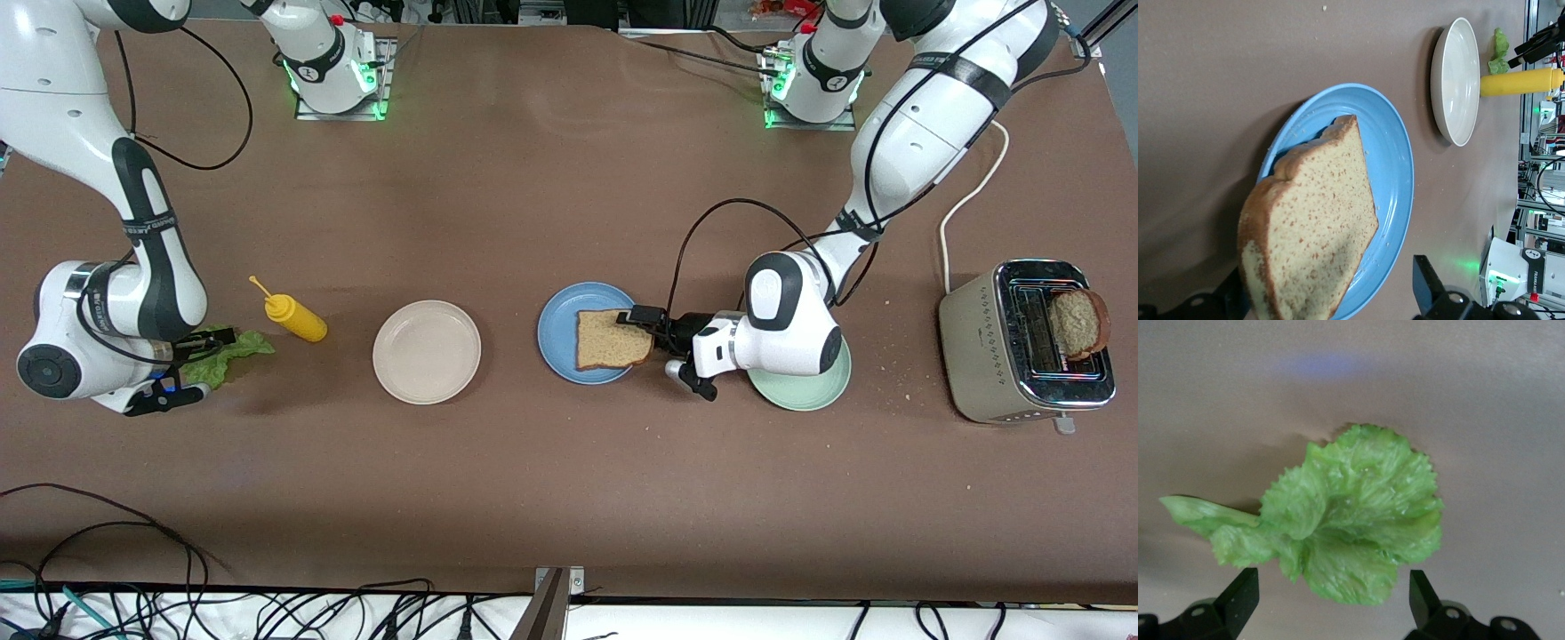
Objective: Make sandwich in blue plate with both arms
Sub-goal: 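Lay the bread on the blue plate while the right gripper grasps lettuce, then lift the lettuce with the right gripper while the left gripper withdraws, then carry the lettuce leaf with the right gripper over the blue plate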
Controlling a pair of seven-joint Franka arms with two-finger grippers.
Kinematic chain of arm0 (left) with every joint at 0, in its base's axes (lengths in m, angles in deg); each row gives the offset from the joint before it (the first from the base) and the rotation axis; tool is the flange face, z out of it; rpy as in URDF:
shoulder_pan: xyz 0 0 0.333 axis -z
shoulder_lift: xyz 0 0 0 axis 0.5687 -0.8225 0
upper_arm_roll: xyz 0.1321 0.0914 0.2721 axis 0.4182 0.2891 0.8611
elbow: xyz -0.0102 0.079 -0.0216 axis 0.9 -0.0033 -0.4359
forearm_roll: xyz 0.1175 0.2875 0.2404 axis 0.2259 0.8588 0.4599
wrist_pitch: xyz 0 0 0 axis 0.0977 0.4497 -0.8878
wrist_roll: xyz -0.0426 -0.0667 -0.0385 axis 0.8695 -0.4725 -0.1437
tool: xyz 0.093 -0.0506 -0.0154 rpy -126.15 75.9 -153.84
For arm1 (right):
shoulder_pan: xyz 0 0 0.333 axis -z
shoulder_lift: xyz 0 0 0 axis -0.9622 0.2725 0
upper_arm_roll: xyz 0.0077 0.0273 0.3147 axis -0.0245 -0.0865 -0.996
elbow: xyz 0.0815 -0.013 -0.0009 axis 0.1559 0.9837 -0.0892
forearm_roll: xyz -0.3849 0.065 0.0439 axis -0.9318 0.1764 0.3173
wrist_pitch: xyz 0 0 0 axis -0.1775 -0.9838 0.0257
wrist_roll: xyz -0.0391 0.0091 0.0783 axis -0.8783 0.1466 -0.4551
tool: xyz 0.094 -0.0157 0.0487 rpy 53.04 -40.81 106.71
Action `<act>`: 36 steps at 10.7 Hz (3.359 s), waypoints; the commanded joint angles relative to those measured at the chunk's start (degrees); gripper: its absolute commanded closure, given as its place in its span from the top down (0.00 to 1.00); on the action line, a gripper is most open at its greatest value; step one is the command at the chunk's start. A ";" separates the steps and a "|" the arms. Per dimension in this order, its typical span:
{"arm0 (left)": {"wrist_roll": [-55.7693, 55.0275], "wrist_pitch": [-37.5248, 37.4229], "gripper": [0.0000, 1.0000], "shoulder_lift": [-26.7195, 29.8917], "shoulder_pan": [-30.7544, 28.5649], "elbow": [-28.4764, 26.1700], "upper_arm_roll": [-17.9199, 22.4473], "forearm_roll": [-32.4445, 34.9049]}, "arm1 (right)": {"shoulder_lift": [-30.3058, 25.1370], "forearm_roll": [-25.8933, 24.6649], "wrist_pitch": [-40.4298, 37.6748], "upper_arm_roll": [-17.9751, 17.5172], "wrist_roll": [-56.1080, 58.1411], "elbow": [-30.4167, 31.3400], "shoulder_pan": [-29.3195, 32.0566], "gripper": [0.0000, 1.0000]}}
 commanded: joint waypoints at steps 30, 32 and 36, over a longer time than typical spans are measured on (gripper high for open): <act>-20.86 -31.60 1.00 51.55 5.32 -4.81 26.28 39.62 | -8.26 17.72 -19.52 -26.38 -43.85 -21.11 -4.62 0.00; -20.51 -32.12 1.00 51.54 5.06 -4.46 26.36 39.71 | -5.89 22.49 -14.33 -27.45 -55.12 -20.75 -8.56 0.00; -21.03 -33.62 1.00 51.72 5.06 -3.76 26.27 39.71 | 0.43 25.65 1.47 -27.54 -69.72 -20.75 -18.76 0.00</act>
